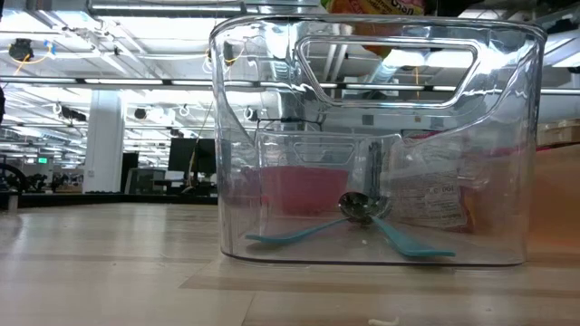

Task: Pick & Place Food Item
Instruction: Put the green noodle pack into the top transparent bin

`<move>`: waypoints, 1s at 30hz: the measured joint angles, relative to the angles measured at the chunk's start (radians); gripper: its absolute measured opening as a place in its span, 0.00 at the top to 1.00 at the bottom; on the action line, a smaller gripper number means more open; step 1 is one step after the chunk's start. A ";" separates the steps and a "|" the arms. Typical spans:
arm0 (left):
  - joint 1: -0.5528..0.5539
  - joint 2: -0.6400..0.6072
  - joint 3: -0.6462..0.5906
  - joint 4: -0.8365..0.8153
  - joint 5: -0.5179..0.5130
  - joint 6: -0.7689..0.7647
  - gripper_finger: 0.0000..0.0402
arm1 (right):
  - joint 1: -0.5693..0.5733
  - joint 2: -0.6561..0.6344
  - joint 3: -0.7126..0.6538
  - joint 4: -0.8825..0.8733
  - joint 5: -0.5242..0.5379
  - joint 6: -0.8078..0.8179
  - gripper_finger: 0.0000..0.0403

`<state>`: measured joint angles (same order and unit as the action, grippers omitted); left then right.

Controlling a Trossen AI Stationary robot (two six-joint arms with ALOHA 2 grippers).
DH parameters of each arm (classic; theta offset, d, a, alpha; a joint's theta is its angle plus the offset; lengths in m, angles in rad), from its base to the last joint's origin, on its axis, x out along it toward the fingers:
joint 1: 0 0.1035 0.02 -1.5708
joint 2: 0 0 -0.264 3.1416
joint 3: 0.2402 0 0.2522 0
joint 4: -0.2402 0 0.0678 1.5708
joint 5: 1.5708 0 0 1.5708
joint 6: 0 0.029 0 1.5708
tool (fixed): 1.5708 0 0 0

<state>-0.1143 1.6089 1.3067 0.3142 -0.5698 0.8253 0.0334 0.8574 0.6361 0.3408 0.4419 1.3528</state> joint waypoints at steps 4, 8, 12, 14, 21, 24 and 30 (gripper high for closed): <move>0.002 0.000 0.000 0.002 -0.015 -0.004 1.00 | 0.000 0.000 0.000 0.013 -0.002 -0.028 0.99; 0.004 -0.001 0.000 0.002 -0.052 -0.026 1.00 | 0.000 0.000 0.000 0.039 0.002 -0.069 0.94; 0.021 -0.004 0.000 0.001 -0.068 -0.053 1.00 | 0.000 0.000 0.000 0.053 0.005 -0.095 0.86; 0.034 -0.004 0.000 -0.002 -0.083 -0.067 1.00 | 0.000 0.000 0.000 0.052 0.009 -0.105 0.82; 0.062 -0.005 0.000 0.000 -0.165 -0.053 1.00 | 0.000 0.000 0.000 0.067 0.028 -0.134 0.70; 0.070 -0.031 0.000 -0.039 -0.193 -0.044 1.00 | 0.000 -0.003 0.000 0.067 0.028 -0.134 0.67; 0.083 -0.144 0.000 -0.230 -0.281 -0.053 1.00 | 0.023 -0.002 0.000 0.109 0.027 -0.185 0.63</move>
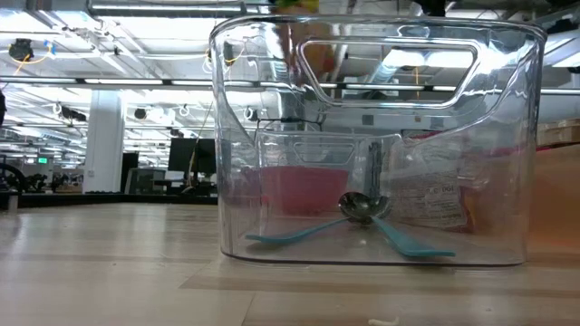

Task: Pick & Place Food Item
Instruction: Put the green noodle pack into the top transparent bin

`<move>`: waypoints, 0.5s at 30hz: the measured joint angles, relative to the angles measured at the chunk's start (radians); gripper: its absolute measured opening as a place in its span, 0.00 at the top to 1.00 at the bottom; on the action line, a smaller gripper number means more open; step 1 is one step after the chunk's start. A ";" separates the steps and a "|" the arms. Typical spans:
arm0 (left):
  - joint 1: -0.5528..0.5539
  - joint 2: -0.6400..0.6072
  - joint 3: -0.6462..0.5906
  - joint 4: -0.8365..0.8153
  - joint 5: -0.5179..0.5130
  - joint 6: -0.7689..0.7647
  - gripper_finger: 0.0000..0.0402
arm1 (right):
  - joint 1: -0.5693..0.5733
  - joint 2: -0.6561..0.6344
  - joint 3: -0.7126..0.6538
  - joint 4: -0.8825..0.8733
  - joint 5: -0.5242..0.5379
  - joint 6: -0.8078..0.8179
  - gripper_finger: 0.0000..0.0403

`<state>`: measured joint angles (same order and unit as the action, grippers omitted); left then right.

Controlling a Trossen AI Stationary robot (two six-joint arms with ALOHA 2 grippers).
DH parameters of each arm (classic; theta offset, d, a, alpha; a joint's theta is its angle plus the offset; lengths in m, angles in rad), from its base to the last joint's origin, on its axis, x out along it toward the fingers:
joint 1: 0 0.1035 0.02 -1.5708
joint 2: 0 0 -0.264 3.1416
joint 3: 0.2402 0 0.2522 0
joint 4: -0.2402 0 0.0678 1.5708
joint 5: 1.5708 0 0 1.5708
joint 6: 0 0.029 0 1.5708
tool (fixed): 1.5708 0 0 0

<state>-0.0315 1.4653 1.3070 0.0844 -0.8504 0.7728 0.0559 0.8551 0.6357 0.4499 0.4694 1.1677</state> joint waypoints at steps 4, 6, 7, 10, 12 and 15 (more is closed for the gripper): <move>0.000 -0.102 0.000 -0.167 -0.006 -0.064 1.00 | 0.010 0.000 0.000 0.012 0.000 -0.024 0.63; -0.002 -0.148 0.000 -0.255 -0.001 -0.117 1.00 | 0.010 0.000 0.000 0.011 0.000 -0.025 0.63; -0.003 -0.170 0.000 -0.317 -0.002 -0.149 1.00 | 0.010 0.000 0.000 0.012 0.000 -0.025 0.63; -0.017 -0.232 0.000 -0.477 0.000 -0.249 1.00 | 0.017 0.000 0.000 0.010 0.001 -0.027 0.63; -0.032 -0.263 0.000 -0.571 0.000 -0.312 1.00 | 0.017 0.000 0.000 0.010 0.000 -0.027 0.63; -0.063 -0.293 0.000 -0.705 0.005 -0.423 1.00 | 0.028 0.000 0.000 0.008 0.002 -0.037 0.63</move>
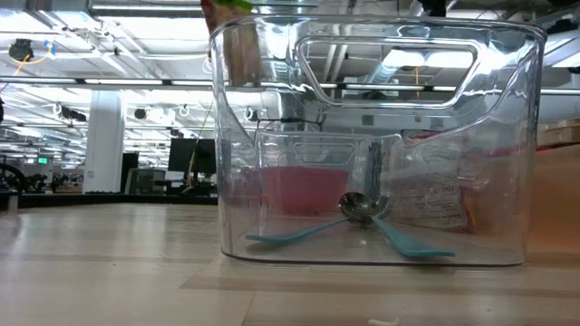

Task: Pick & Place Food Item
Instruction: Put the green noodle pack into the top transparent bin

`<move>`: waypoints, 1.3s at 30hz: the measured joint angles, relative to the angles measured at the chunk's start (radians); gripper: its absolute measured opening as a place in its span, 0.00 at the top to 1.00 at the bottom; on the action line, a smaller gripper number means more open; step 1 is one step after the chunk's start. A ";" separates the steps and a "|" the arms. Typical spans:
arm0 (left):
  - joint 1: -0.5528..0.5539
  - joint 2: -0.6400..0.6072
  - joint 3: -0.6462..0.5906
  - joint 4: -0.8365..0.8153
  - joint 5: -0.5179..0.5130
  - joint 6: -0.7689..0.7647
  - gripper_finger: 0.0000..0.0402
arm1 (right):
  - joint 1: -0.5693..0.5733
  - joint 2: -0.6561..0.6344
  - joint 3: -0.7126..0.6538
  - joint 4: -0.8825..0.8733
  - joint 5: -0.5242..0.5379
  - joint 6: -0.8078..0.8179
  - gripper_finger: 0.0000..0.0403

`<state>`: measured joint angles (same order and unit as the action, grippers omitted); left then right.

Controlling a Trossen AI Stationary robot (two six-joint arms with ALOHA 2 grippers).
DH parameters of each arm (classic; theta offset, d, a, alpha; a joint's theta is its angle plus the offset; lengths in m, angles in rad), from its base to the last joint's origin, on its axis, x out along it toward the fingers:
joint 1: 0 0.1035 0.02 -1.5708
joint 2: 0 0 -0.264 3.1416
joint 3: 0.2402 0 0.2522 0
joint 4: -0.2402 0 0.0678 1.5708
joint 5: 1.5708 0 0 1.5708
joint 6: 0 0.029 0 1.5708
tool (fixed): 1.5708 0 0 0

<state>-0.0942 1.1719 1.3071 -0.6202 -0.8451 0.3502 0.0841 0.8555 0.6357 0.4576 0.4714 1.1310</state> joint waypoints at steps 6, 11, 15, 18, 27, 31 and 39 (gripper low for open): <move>-0.096 -0.002 0.000 -0.169 0.027 -0.218 1.00 | 0.022 0.000 0.000 0.000 0.001 -0.017 0.63; -0.206 0.006 -0.057 -0.184 0.061 -0.407 1.00 | 0.041 0.000 0.000 0.000 0.006 -0.025 0.63; -0.309 0.007 -0.140 -0.178 0.069 -0.633 1.00 | 0.060 0.000 0.000 0.000 0.019 -0.041 0.63; -0.383 0.007 -0.211 -0.118 0.067 -0.774 1.00 | 0.074 0.000 0.000 0.000 0.032 -0.054 0.63; -0.460 0.007 -0.339 -0.006 0.089 -1.001 1.00 | 0.092 0.000 0.000 0.000 0.054 -0.058 0.63; -0.424 0.007 -0.388 -0.089 0.198 -1.312 0.99 | 0.093 0.000 0.000 0.000 0.054 -0.058 0.63; -0.291 0.007 -0.507 -0.203 0.602 -1.596 0.77 | 0.093 0.000 0.000 0.000 0.054 -0.058 0.63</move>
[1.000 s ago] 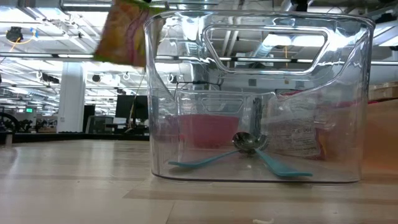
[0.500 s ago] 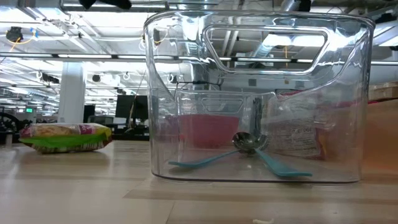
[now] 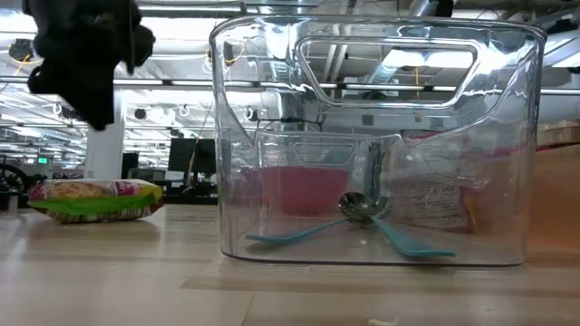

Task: Pick & Place Food Item
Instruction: Put the green noodle pack into the top transparent bin

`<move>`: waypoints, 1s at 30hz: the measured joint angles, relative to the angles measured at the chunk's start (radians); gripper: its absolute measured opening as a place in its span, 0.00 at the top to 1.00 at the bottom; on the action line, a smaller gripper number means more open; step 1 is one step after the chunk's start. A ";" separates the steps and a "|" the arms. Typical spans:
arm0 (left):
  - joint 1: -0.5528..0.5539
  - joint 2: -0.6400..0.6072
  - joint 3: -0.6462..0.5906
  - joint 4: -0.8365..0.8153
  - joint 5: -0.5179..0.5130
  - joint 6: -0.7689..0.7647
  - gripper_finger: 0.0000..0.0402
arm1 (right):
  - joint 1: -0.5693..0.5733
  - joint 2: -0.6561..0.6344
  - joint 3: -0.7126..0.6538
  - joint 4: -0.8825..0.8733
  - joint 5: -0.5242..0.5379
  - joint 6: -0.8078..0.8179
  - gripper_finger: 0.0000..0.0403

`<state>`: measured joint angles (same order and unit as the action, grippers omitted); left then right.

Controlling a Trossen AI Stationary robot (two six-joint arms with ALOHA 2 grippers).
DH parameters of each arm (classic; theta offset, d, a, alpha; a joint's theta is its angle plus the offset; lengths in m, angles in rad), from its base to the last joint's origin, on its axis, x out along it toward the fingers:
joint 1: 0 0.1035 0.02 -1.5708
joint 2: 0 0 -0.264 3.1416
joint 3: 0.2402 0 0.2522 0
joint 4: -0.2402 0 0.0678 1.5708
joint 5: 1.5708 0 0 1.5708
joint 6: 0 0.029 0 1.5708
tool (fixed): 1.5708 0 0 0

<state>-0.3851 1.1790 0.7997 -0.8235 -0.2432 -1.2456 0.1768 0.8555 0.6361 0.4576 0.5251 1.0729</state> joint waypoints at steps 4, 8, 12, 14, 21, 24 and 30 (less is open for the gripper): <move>0.021 0.000 -0.028 0.010 0.026 0.037 0.58 | 0.000 0.000 0.000 0.000 0.000 0.000 0.63; 0.044 0.005 -0.028 0.004 0.024 0.101 0.49 | 0.000 0.000 0.000 0.000 0.000 0.000 0.63; 0.096 0.025 -0.028 -0.005 0.024 0.168 0.48 | 0.000 0.000 0.000 0.000 0.000 0.000 0.63; 0.122 0.042 -0.029 -0.008 0.037 0.193 0.49 | 0.000 0.001 0.000 0.000 0.000 -0.001 0.63; 0.177 0.133 -0.029 0.002 0.131 0.252 0.54 | 0.000 0.001 0.000 -0.004 -0.001 -0.005 0.63; 0.179 0.178 -0.029 0.009 0.147 0.274 0.54 | 0.000 0.001 0.000 -0.004 -0.001 -0.008 0.63; 0.179 0.244 -0.025 0.034 0.165 0.280 0.55 | 0.000 0.000 0.000 -0.004 -0.002 -0.008 0.63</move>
<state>-0.2062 1.4229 0.7744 -0.7895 -0.0779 -0.9659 0.1768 0.8558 0.6365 0.4538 0.5230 1.0653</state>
